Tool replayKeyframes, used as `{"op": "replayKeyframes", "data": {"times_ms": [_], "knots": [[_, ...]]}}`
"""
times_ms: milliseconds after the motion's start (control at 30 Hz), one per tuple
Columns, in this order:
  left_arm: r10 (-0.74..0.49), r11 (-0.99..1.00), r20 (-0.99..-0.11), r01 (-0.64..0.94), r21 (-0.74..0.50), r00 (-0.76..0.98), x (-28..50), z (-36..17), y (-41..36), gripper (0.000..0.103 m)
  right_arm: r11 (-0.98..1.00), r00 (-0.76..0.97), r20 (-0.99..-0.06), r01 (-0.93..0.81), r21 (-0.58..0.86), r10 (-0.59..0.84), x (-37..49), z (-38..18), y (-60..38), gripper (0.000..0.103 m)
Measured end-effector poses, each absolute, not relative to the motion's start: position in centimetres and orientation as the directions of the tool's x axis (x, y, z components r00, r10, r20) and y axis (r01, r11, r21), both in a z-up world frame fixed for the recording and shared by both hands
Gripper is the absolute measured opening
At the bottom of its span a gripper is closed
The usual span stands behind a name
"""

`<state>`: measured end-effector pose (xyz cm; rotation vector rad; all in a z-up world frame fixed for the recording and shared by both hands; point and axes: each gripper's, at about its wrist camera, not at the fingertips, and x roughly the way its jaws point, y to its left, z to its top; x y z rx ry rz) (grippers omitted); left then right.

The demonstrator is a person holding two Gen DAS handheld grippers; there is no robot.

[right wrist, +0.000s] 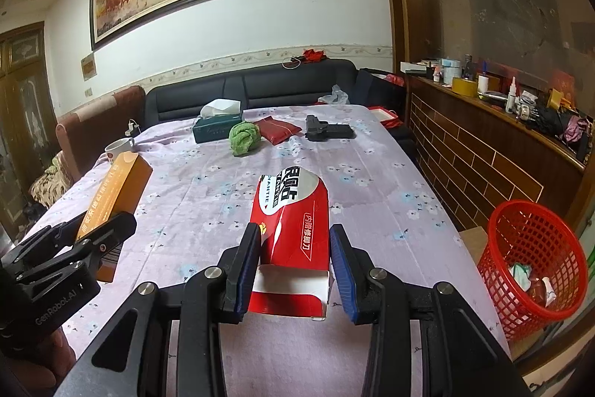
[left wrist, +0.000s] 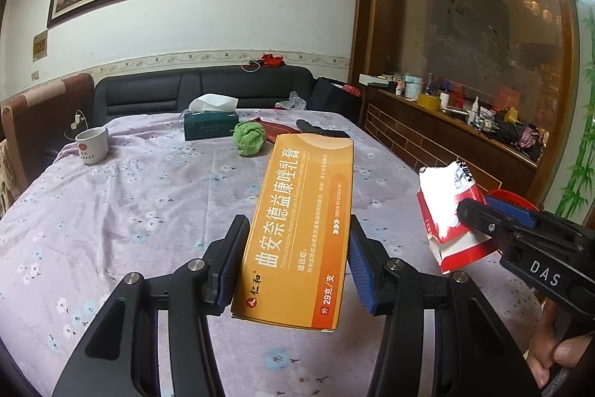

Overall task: Collect trash
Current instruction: 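Carry the snack bag and box to the red basket and open both tools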

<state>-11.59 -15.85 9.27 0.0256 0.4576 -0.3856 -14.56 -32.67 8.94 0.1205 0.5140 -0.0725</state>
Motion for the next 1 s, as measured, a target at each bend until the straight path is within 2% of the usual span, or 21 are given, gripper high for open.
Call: {"op": "replayKeyframes", "data": {"times_ms": [300,533,667,800,1000], "knots": [[-0.394,0.902,-0.444,0.431,-0.019,0.805,-12.5,9.6,-19.9,0.05,0.978,0.877,-0.476,0.152,0.144,-0.066,-16.8,9.1,-36.2,0.041],[-0.477,0.845,-0.456,0.535,-0.001,0.751,-12.8,10.2,-25.5,0.05,0.951,0.873,-0.473,0.236,0.198,-0.118,-18.5,8.6,-41.1,0.041],[-0.582,0.767,-0.475,0.64,-0.051,0.66,-13.0,11.0,-30.1,0.05,0.925,0.868,-0.467,0.305,0.228,-0.17,-19.8,8.6,-44.8,0.041],[-0.694,0.656,-0.512,0.737,-0.16,0.507,-12.7,11.2,-35.3,0.05,0.881,0.85,-0.454,0.406,0.243,-0.266,-21.7,9.3,-49.6,0.041],[-0.744,0.545,-0.573,0.808,-0.224,0.344,-12.1,9.9,-43.6,0.05,0.799,0.791,-0.456,0.551,0.243,-0.407,-25.0,10.5,-56.9,0.042]]}}
